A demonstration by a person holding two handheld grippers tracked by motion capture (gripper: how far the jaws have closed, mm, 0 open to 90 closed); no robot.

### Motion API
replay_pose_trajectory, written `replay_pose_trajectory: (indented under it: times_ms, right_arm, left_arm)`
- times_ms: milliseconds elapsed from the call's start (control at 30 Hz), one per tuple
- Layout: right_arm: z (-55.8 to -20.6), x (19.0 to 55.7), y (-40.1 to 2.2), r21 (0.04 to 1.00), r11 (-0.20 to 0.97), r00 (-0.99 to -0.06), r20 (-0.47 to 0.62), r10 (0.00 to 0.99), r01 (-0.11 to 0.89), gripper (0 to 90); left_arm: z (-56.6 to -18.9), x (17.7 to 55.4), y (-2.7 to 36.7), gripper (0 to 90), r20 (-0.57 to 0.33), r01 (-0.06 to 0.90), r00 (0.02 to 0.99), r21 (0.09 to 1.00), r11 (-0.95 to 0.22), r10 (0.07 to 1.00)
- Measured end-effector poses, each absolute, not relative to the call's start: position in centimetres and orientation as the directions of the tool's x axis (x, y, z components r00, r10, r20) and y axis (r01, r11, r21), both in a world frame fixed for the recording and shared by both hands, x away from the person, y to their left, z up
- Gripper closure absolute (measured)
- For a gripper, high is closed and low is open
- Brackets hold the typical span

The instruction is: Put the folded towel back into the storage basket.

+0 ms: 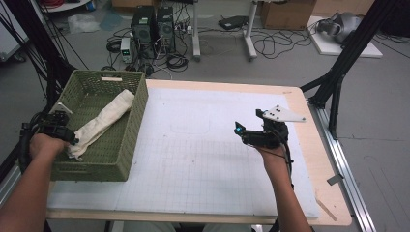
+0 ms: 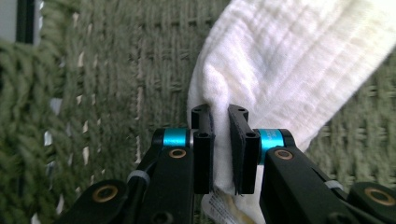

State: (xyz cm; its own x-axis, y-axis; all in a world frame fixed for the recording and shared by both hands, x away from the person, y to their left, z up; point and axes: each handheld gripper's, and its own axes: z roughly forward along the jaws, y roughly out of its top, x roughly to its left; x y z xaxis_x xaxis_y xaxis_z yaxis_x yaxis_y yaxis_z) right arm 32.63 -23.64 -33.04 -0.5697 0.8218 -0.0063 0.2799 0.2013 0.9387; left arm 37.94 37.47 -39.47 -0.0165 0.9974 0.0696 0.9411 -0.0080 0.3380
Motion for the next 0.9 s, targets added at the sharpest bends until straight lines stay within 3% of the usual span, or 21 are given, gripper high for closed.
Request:
replay_pose_trajectory:
  times_ms: [167,300,367,633,900]
  right_arm:
    - [-32.9,32.7,-23.3,0.94,0.207,-0.577,-0.013,0.816,0.272,13.4]
    - [-32.9,32.6,-23.3,0.94,0.207,-0.577,-0.012,0.816,0.273,13.4]
    - [-32.8,32.6,-23.4,0.941,0.205,-0.576,-0.013,0.817,0.27,13.4]
    - [-32.9,32.4,-23.3,0.943,0.202,-0.578,-0.012,0.816,0.265,13.4]
    - [-32.9,31.8,-23.9,0.944,0.199,-0.569,-0.014,0.822,0.263,13.4]
  left_arm:
    - [-39.2,37.7,37.8,76.3,0.022,0.929,-0.045,0.369,0.034,0.999]
    - [-38.1,37.6,38.3,59.7,-0.029,0.885,-0.041,0.463,0.049,0.999]
    - [-37.4,37.5,38.4,53.0,-0.1,0.851,-0.04,0.518,0.086,0.994]
    - [-35.0,36.3,38.1,39.5,-0.224,0.672,0.107,0.735,0.096,0.969]
    - [-32.8,34.2,36.7,31.4,-0.184,0.428,0.303,0.903,0.038,0.935]
